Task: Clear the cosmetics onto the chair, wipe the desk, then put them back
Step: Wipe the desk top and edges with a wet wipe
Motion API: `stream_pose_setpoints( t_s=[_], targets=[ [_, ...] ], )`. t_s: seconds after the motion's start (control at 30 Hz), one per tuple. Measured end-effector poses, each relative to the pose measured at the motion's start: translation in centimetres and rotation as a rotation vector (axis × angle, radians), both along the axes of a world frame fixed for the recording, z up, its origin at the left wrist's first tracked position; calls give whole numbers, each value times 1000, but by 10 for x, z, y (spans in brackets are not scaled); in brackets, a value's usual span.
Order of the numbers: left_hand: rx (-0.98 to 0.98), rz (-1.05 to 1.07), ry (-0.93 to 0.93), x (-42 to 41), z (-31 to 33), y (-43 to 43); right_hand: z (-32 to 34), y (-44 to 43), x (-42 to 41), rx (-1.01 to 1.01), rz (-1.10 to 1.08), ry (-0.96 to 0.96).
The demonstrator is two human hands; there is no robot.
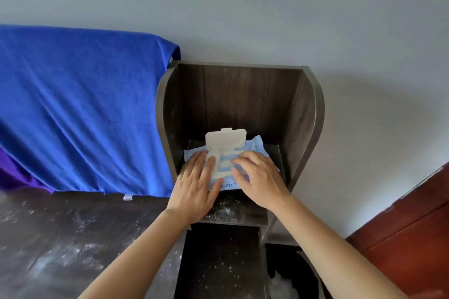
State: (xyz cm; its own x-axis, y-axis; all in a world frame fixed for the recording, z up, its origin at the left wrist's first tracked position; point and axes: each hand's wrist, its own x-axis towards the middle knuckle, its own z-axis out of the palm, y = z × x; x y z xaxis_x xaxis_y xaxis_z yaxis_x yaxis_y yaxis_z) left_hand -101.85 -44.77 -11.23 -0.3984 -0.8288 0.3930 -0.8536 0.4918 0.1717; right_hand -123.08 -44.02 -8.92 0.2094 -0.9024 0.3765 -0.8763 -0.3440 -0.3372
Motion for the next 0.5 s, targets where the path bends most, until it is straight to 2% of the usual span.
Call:
stream_pose_setpoints(
  t_s=[0.13, 0.37, 0.5],
  targets=[
    [2, 8, -21, 0, -1, -1, 3, -5, 2, 20, -11, 10],
    [37, 11, -15, 0, 4, 1, 19, -29, 7, 198, -64, 1],
    [50, 17, -20, 0, 5, 2, 22, -39, 7, 206, -66, -8]
  ],
)
